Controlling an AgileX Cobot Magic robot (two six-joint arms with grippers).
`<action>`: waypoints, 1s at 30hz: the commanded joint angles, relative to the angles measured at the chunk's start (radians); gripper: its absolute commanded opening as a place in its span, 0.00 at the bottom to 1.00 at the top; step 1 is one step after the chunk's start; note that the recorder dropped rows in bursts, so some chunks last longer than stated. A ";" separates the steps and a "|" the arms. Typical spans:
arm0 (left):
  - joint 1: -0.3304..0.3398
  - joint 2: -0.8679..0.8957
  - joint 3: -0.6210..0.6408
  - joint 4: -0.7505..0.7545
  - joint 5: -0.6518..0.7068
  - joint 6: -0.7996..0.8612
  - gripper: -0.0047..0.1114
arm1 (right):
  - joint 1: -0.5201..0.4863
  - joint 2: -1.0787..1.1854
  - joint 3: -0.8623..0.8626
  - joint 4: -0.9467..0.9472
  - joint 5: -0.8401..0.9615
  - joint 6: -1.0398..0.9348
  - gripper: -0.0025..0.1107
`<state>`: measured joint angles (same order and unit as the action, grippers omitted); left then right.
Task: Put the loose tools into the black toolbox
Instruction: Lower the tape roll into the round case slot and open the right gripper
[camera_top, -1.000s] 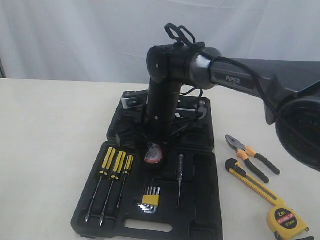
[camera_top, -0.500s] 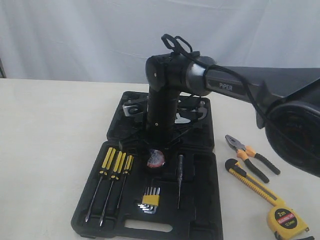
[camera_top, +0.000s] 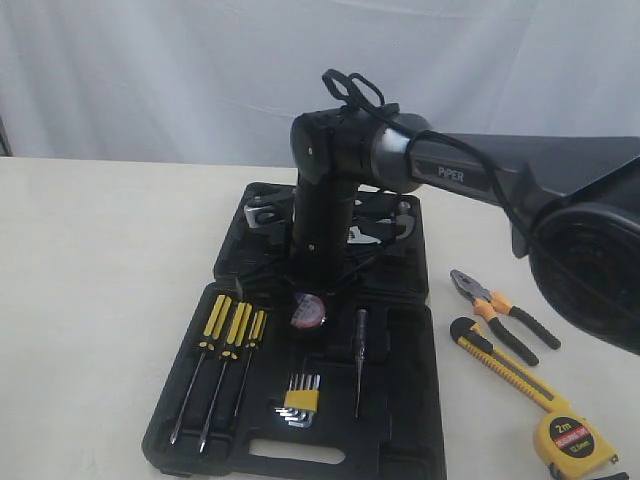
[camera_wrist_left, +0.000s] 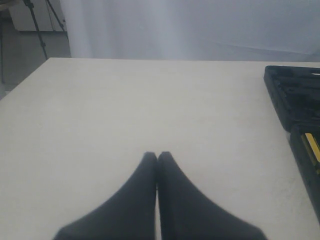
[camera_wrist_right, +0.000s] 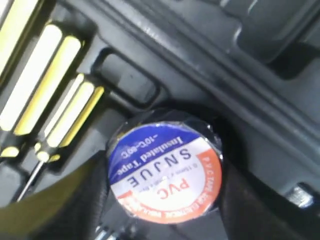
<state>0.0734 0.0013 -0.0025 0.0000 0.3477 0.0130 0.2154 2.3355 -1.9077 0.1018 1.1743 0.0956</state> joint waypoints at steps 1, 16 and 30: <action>-0.005 -0.001 0.003 0.000 -0.005 -0.006 0.04 | -0.002 0.009 -0.001 -0.029 -0.015 0.007 0.33; -0.005 -0.001 0.003 0.000 -0.005 -0.006 0.04 | -0.004 0.007 -0.001 -0.021 0.038 0.013 0.71; -0.005 -0.001 0.003 0.000 -0.005 -0.006 0.04 | -0.004 0.003 -0.191 -0.023 0.047 0.043 0.71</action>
<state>0.0734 0.0013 -0.0025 0.0000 0.3477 0.0130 0.2170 2.3467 -2.0651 0.0884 1.2137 0.1236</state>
